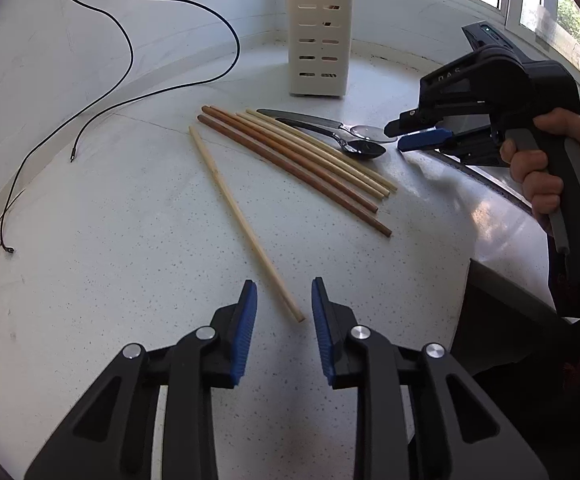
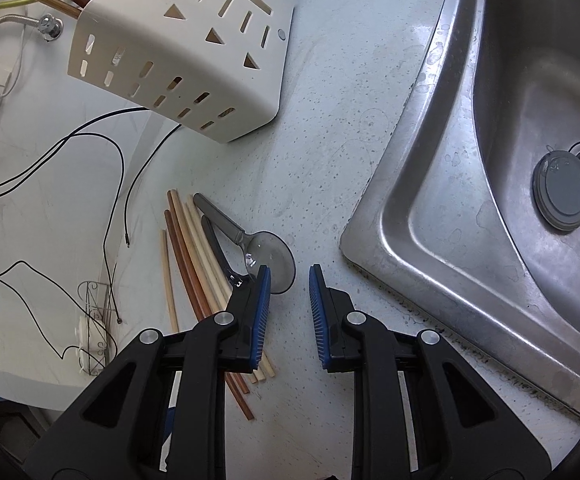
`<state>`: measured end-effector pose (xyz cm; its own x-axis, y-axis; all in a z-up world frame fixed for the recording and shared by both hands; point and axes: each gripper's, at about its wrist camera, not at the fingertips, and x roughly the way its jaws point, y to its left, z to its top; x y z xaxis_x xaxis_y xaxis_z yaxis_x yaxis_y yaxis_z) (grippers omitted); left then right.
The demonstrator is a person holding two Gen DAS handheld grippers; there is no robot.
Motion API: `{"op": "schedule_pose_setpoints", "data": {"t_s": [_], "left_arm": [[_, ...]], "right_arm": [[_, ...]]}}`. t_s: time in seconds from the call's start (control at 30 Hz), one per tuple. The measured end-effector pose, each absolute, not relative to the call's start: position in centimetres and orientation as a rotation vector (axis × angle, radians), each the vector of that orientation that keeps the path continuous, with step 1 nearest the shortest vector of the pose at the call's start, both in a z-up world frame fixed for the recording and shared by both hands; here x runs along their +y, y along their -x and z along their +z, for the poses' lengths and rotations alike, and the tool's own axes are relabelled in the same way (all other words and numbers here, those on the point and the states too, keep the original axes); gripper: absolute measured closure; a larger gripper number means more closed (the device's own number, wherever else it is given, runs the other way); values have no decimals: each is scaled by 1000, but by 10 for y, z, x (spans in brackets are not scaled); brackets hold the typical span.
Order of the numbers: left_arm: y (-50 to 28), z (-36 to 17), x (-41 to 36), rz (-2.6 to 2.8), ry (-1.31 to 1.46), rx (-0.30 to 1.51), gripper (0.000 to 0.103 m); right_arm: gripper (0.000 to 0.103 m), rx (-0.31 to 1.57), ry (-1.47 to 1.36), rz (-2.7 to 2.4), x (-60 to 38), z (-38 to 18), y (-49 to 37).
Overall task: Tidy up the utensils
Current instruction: 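Grasp a light wooden chopstick with left gripper while right grasps the silver spoon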
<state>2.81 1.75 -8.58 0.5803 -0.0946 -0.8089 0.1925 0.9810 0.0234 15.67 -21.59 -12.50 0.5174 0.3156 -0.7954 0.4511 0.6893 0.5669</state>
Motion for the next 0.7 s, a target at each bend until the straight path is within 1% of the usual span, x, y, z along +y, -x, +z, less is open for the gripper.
{"op": "schedule_pose_setpoints", "data": {"t_s": [0.07,0.23,0.3,0.37,0.43,0.7], "left_arm": [[-27,-89,17,-155,-115,950,82],[-27,-91,16,-130,-108,957,85],[-27,-91,16,-129,-106,956,90],[-27,-91,17,-119,-95,954,92],[-27,-91,21,-117,-68,953,94],[-27,-91,25,-91,-43,946,97]], "right_arm": [[84,1055,-857,-101,-216,-126,-156],[84,1062,-867,-113,-214,-125,-155],[84,1065,-861,-113,-211,-125,-155],[85,1066,-856,-115,-209,-125,-155],[91,1073,-849,-117,-208,-126,-156],[98,1071,-843,-129,-206,-128,-157]]}}
